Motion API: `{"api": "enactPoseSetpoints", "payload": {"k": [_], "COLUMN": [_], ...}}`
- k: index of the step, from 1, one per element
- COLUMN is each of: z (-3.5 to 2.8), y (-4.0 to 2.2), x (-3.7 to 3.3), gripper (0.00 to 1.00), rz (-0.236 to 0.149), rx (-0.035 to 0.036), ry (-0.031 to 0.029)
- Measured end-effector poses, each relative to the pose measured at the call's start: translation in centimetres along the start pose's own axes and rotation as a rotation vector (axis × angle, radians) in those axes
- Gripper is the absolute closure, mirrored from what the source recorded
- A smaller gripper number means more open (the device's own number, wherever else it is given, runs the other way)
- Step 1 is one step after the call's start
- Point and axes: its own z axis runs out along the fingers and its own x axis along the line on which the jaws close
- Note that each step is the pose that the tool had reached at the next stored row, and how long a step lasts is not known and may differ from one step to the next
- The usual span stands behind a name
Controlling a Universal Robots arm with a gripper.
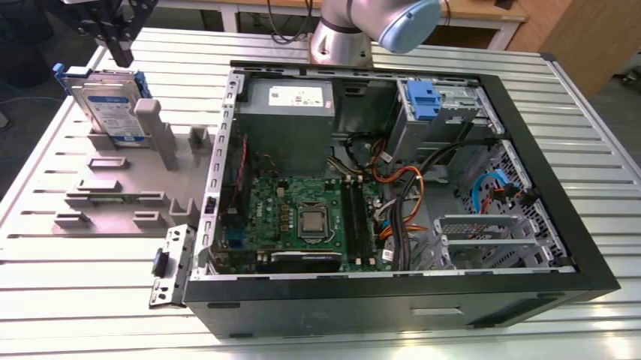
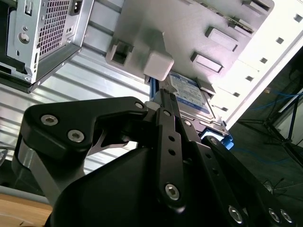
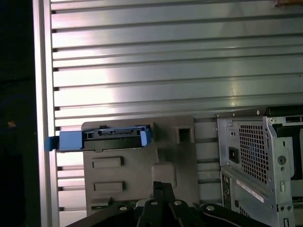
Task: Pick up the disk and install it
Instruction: 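Reach for the disk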
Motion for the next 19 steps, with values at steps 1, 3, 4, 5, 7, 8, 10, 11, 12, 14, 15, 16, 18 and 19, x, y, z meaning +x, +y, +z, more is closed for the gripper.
{"api": "enactPoseSetpoints", "payload": {"k": [1,3,4,5,7,8,10,11,12,14,15,16,18,19], "z": [0.00,0.02,0.03,0.03,0.04,0.05,0.07,0.08,0.10,0.12,0.12,0.13,0.16,0.17], "y": [0.01,0.02,0.01,0.01,0.00,-0.01,-0.02,-0.03,-0.04,-0.06,-0.07,-0.08,-0.09,-0.09], "x": [0.10,0.29,0.40,0.52,0.79,0.93,1.23,1.38,1.56,1.87,2.01,2.14,2.43,2.57], "gripper": [0.89,0.89,0.89,0.89,0.89,0.89,0.89,0.89,0.89,0.89,0.89,0.89,0.89,0.89], "rz": [0.000,0.000,0.000,0.000,0.000,0.000,0.000,0.000,0.000,0.000,0.000,0.000,0.000,0.000], "rx": [0.0000,0.0000,0.0000,0.0000,0.0001,0.0001,0.0000,0.0000,0.0000,0.0000,0.0000,0.0000,0.0000,0.0000], "ry": [0.0001,0.0000,0.0000,0.0000,0.0001,0.0001,0.0000,0.0000,0.0000,0.0000,0.0001,0.0000,0.0000,0.0000]}}
